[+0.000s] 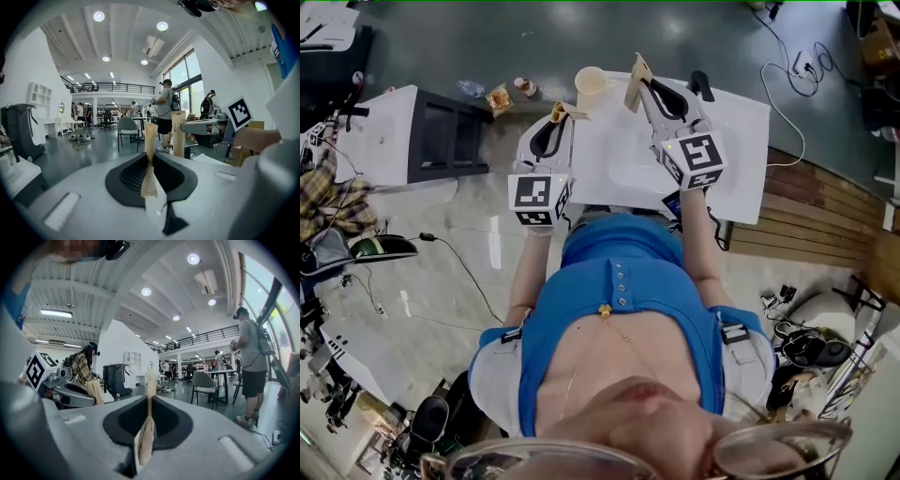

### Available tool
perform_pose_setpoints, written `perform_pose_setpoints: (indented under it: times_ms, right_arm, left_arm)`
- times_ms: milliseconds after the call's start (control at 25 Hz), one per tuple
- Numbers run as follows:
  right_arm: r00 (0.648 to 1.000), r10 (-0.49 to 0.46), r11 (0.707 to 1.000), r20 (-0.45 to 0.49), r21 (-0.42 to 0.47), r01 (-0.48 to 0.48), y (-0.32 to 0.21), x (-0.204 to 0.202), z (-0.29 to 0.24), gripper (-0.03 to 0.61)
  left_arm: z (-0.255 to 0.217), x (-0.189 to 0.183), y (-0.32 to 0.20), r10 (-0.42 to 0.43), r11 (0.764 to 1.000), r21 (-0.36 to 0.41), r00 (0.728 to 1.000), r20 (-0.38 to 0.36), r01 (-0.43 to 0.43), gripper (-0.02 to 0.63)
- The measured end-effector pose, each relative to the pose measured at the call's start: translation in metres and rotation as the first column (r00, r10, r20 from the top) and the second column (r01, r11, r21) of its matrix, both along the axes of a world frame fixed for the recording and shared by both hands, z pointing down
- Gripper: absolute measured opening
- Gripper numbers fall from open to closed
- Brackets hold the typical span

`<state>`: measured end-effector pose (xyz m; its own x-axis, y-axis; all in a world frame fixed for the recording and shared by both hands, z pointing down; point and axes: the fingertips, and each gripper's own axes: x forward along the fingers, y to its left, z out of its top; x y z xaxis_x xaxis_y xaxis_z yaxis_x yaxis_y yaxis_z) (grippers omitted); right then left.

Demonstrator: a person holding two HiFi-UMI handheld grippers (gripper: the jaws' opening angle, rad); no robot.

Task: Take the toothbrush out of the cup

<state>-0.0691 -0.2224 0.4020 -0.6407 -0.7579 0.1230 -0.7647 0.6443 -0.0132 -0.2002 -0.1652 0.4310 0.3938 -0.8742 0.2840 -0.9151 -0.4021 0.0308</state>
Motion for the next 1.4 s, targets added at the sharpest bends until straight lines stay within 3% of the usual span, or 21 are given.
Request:
perform_pose_setpoints:
  times_ms: [720,1080,1400]
  right_arm:
    - [1.0,-0.007,0.998,-0.008,-0.057,0.007,0.021,0.003,0.018,0.025]
    - [1.0,0.019,0.996,-0.012,-0.083,-0.019,0.029,0.013,0.027,0.025]
    - [0.997,0.07,0.994,-0.014,-0.087,-0.071,0.038,0.034,0.026,0.025]
  left_arm:
    - [0.063,-0.003,0.037,0.046,0.977,-0.211,0.997,0.056,-0.033,0.049]
    - [0.096,-0.003,0.049,0.096,0.92,-0.384,0.995,0.014,-0.083,0.048]
    - [0.124,0.004,0.048,0.166,0.873,-0.47,0.985,0.039,-0.128,0.049]
